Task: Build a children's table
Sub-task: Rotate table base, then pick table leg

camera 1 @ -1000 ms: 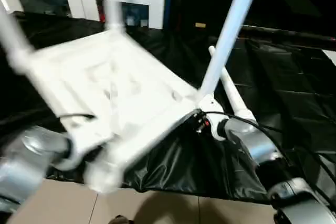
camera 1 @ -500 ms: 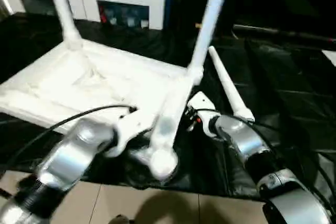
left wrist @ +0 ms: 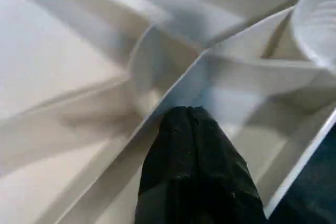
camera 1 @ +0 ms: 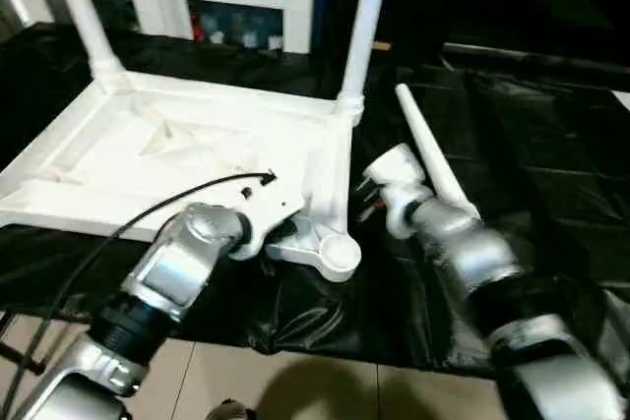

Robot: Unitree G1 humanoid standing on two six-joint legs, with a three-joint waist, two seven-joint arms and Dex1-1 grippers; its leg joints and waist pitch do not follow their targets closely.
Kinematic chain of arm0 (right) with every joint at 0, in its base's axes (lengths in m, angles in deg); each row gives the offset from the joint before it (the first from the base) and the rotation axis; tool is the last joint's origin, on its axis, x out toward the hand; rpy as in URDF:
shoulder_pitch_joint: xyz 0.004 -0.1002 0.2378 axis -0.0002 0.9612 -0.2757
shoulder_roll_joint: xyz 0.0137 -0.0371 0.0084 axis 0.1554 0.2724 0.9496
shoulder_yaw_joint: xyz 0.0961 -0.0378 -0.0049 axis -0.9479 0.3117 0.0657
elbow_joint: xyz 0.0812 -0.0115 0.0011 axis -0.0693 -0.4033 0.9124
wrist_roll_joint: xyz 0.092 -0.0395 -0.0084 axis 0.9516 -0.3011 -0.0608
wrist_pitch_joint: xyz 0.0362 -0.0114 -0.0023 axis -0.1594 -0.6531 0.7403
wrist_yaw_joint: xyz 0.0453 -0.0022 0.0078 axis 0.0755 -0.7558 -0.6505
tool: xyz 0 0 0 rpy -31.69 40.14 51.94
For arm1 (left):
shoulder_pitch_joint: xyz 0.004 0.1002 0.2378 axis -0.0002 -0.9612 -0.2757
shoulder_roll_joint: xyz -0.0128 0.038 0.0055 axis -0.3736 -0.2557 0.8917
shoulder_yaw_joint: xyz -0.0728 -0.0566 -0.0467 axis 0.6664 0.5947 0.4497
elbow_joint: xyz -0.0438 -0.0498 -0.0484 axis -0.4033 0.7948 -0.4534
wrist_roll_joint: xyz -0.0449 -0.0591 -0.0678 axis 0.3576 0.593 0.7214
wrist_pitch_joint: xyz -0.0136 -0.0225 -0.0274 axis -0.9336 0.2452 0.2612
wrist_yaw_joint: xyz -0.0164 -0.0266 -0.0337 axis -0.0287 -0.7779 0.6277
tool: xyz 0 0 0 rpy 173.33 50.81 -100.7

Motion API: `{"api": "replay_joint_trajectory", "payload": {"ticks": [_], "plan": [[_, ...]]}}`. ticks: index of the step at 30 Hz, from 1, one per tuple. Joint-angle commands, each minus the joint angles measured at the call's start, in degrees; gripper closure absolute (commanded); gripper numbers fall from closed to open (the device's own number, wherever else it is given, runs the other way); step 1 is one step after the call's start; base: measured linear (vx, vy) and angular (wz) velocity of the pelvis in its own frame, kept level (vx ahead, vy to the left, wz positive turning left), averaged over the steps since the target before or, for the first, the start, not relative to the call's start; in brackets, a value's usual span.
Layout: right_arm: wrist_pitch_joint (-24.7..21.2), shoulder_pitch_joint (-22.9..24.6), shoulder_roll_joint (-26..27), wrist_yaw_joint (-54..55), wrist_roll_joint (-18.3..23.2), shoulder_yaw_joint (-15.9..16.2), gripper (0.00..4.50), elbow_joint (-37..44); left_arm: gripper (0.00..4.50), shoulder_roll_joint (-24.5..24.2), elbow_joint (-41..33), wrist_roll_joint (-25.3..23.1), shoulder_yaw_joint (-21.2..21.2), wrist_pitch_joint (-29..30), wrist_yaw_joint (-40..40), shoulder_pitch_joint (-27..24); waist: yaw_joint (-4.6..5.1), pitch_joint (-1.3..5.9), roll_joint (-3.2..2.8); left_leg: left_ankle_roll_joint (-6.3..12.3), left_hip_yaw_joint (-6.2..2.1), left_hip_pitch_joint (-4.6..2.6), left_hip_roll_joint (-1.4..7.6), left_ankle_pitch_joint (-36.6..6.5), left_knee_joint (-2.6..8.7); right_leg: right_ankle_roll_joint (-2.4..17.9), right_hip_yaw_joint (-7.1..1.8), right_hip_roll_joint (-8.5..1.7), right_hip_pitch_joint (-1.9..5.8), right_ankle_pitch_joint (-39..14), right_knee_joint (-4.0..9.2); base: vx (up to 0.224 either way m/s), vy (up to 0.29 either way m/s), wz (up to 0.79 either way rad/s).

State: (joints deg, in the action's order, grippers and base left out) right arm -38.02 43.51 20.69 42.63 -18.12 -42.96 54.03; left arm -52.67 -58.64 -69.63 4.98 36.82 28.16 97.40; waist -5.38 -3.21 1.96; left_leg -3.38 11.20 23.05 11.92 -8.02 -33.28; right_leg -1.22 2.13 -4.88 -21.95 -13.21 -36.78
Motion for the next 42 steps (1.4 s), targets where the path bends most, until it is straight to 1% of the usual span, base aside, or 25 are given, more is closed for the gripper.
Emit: {"api": "replay_joint_trajectory", "payload": {"ticks": [1, 2, 3, 4, 5, 9, 10, 11, 12, 15, 18, 19, 21, 23, 24, 25, 26, 28, 30, 31, 33, 34, 35, 37, 42], "plan": [[-2.57, -0.97, -1.38, 1.19, 0.86, -2.41, 3.89, 1.20, 4.50, -0.43, -2.32, -0.55, 2.29, -0.73, -1.19, 0.39, -0.10, 4.19, -1.13, -3.15, -0.70, -2.36, 0.94, -12.90, 3.49, 12.17, -1.56, -2.09, 1.76, 0.41, 4.11, 0.000, 0.000, 0.00], [-3.96, -2.52, -2.94, 2.84, 0.72, -3.64, 3.79, -0.27, 4.50, -0.36, -5.26, 0.74, 4.25, 0.10, -1.62, -0.31, 0.03, 4.08, -1.04, -3.28, -0.64, -2.35, 0.92, -13.34, 3.52, 12.10, -1.60, -2.07, 1.68, -0.44, 4.23, 0.000, 0.000, 0.00], [-4.15, -4.02, -4.09, 4.06, 0.52, -4.41, 3.74, -2.09, 4.50, -0.39, -7.66, 1.79, 5.70, 1.27, -1.66, -0.99, 0.16, 4.14, -1.38, -4.07, -0.78, -2.42, 1.08, -14.06, 3.58, 12.31, -1.51, -2.24, 1.72, -1.40, 4.15, 0.000, 0.000, 0.00], [-4.23, -4.96, -4.78, 4.85, 0.32, -4.91, 3.72, -3.22, 4.50, -0.42, -9.16, 2.50, 6.60, 2.06, -1.67, -1.44, 0.25, 4.04, -1.10, -4.26, -0.71, -2.35, 0.96, -14.47, 3.50, 12.54, -1.48, -2.14, 1.72, -2.17, 4.31, 0.000, 0.000, 0.00], [-4.21, -6.21, -5.47, 6.20, 0.24, -5.85, 3.65, -4.71, 4.50, -0.89, -10.98, 2.56, 7.07, 2.47, -1.84, -2.17, 0.21, 4.08, -1.44, -4.37, -0.72, -2.35, 0.93, -14.54, 3.38, 12.60, -1.51, -2.18, 1.68, -2.24, 4.18, 0.000, 0.000, 0.00], [-5.91, -10.41, -6.93, 10.17, 0.54, -7.97, 3.28, -10.76, 4.50, -1.59, -14.50, 3.43, 8.05, 4.16, -1.58, -3.64, 0.30, 4.03, -1.27, -3.93, -0.60, -2.21, 0.74, -14.20, 3.20, 12.14, -1.54, -2.07, 1.59, -3.09, 4.24, 0.000, 0.000, 0.00], [-7.76, -13.44, -7.78, 11.23, 0.58, -8.43, 3.24, -14.94, 4.50, -1.86, -17.06, 4.48, 8.83, 5.59, -1.08, -4.44, 0.53, 4.14, -1.30, -4.12, -0.62, -2.20, 0.73, -13.76, 3.07, 12.57, -1.43, -2.01, 1.58, -2.70, 3.97, 0.000, 0.000, 0.00], [-7.83, -14.28, -7.88, 11.38, 0.68, -8.64, 3.13, -16.15, 4.29, -1.77, -17.68, 4.90, 9.16, 5.83, -0.90, -4.57, 0.63, 4.06, -1.31, -4.15, -0.70, -2.05, 0.72, -13.86, 3.14, 12.77, -1.36, -1.97, 1.63, -2.77, 3.96, 0.000, 0.000, 0.00], [-7.80, -15.95, -8.05, 11.44, 0.86, -8.96, 2.88, -18.59, 4.09, -1.33, -18.76, 5.83, 10.02, 6.35, -0.73, -4.75, 0.48, 3.91, -1.35, -4.10, -0.50, -2.09, 0.66, -14.14, 2.98, 12.60, -1.46, -1.92, 1.40, -2.85, 4.07, 0.000, 0.000, 0.00], [-6.31, -18.87, -8.02, 11.45, 1.27, -9.70, 2.79, -22.84, 3.96, -0.43, -21.60, 7.85, 11.98, 6.60, -1.00, -5.48, 0.48, 2.90, -1.52, -3.72, -0.55, -1.85, 0.64, -15.45, 3.28, 12.35, -1.52, -1.91, 0.98, -4.04, 4.39, 0.000, 0.000, 0.00], [-5.55, -20.81, -7.93, 11.76, 1.55, -10.42, 2.43, -25.50, 3.64, -0.47, -24.07, 9.66, 12.58, 5.42, 0.04, -6.18, 0.45, 2.67, -1.41, -3.34, -0.62, -1.70, 0.65, -15.74, 3.34, 12.09, -1.52, -2.01, 1.06, -5.18, 4.42, 0.000, 0.000, 0.00], [-4.47, -23.67, -7.97, 12.74, 1.93, -11.37, 2.43, -29.49, 3.64, -1.53, -28.65, 12.37, 12.89, 3.90, 2.60, -7.74, 0.45, 1.88, -1.41, -3.12, -0.69, -1.62, 0.67, -16.48, 3.52, 12.30, -1.53, -2.10, 0.68, -6.01, 4.55, 0.000, 0.000, 0.00], [-4.20, -24.65, -7.98, 13.13, 2.06, -11.78, 2.13, -30.94, 3.28, -2.15, -30.50, 13.27, 12.97, 3.68, 3.46, -8.43, 0.32, 2.12, -1.44, -2.48, -0.63, -1.38, 0.75, -13.65, 3.16, 12.99, -1.55, -2.05, 0.82, -2.47, 3.96, 0.000, 0.000, 0.00], [-4.02, -25.19, -7.97, 13.38, 2.24, -12.15, 2.06, -31.81, 3.24, -2.57, -31.76, 13.84, 13.10, 3.71, 3.97, -8.97, 0.40, 1.86, -1.43, -0.77, -0.41, -0.87, 0.54, -9.11, 2.90, 13.49, -1.45, -1.54, 0.76, 3.55, 3.41, 0.000, 0.000, 0.00], [-3.97, -26.06, -8.14, 15.48, 1.89, -12.49, 2.03, -33.60, 3.24, -3.53, -34.67, 15.33, 14.00, 6.07, 4.83, -10.39, 0.48, 0.67, -1.49, -0.11, -0.35, -0.65, 0.50, -9.15, 3.10, 13.35, -1.47, -1.50, 0.22, 3.50, 3.55, 0.000, 0.000, 0.00], [-3.80, -26.43, -8.20, 16.48, 1.91, -12.76, 1.77, -34.23, 3.06, -4.20, -36.60, 16.22, 14.63, 7.52, 5.31, -11.44, 0.64, 0.20, -1.40, -0.08, -0.36, -0.68, 0.54, -10.25, 3.27, 13.32, -1.49, -1.58, 0.24, 1.65, 3.70, 0.000, 0.000, 0.00], [-3.63, -26.72, -8.25, 17.17, 1.93, -12.96, 1.77, -34.72, 3.06, -4.69, -37.99, 16.87, 15.08, 8.56, 5.61, -12.20, 0.55, 0.29, -1.50, -0.30, -0.32, -0.90, 0.61, -10.42, 3.17, 13.38, -1.53, -1.70, 0.27, 1.17, 3.58, 0.000, 0.000, 0.00], [-4.53, -27.55, -8.47, 17.28, 1.79, -13.00, 1.64, -35.73, 2.85, -6.45, -40.96, 17.29, 15.79, 10.94, 5.89, -14.12, 0.74, -0.62, -1.62, -0.04, -0.33, -0.73, 0.57, -9.27, 3.22, 13.34, -1.58, -1.44, 0.03, 2.21, 3.52, 0.000, 0.000, 0.00], [-4.73, -27.62, -8.51, 17.23, 1.69, -12.94, 1.48, -35.90, 2.78, -6.67, -41.10, 17.33, 15.82, 11.33, 5.94, -14.22, 0.68, -0.52, -1.72, 0.54, -0.26, -0.73, 0.56, -6.69, 2.91, 13.81, -1.65, -1.37, 0.17, 5.38, 3.13, 0.000, 0.000, 0.00], [-5.52, -28.32, -9.09, 18.01, 0.84, -12.12, 1.37, -37.29, 2.68, -7.55, -42.41, 18.33, 16.37, 12.21, 6.30, -14.90, 0.80, -1.73, -1.77, 1.11, -0.19, -0.38, 0.53, -5.41, 3.08, 14.10, -1.62, -1.10, -0.37, 7.41, 3.18, 0.000, 0.000, 0.00], [-5.86, -28.74, -9.30, 18.15, 0.35, -11.81, 1.22, -38.03, 2.46, -8.05, -43.23, 18.97, 16.68, 12.59, 6.40, -15.33, 0.84, -2.06, -1.58, 1.16, -0.15, -0.36, 0.47, -6.03, 3.10, 14.70, -1.66, -1.31, -0.07, 6.82, 3.09, 0.000, 0.000, 0.00], [-6.57, -29.27, -9.45, 17.81, 0.77, -12.45, 1.10, -38.76, 2.34, -8.73, -44.04, 19.57, 16.93, 12.96, 6.56, -15.66, 0.97, -2.69, -1.48, 1.24, -0.16, -0.20, 0.50, -6.17, 3.22, 14.81, -1.73, -1.45, -0.07, 6.26, 3.13, 0.000, 0.000, 0.00], [-7.33, -29.68, -9.55, 17.20, 1.21, -13.05, 1.08, -39.29, 2.28, -9.29, -44.57, 19.96, 17.09, 13.23, 6.69, -15.84, 0.93, -2.71, -1.60, 1.25, -0.12, -0.31, 0.51, -6.13, 3.18, 14.87, -1.76, -1.48, -0.05, 6.11, 3.09, 0.000, 0.000, 0.00], [-9.80, -30.37, -10.01, 15.95, 1.01, -12.89, 1.08, -40.31, 2.07, -10.49, -45.55, 20.55, 17.54, 14.19, 6.62, -15.94, 1.14, -3.51, -1.25, 1.51, -0.02, -0.25, 0.54, -5.83, 3.30, 15.01, -1.89, -1.50, -0.04, 5.27, 3.15, 0.000, 0.000, 0.00], [-12.54, -31.11, -10.80, 15.00, 0.06, -12.01, 1.08, -41.23, 1.72, -11.02, -46.71, 21.36, 18.16, 15.81, 6.42, -15.89, 1.23, -4.21, -1.23, 1.66, 0.16, -0.41, 0.61, -2.62, 3.27, 15.28, -2.00, -1.53, -0.09, 8.49, 2.98, 0.000, 0.000, 0.00]]}}
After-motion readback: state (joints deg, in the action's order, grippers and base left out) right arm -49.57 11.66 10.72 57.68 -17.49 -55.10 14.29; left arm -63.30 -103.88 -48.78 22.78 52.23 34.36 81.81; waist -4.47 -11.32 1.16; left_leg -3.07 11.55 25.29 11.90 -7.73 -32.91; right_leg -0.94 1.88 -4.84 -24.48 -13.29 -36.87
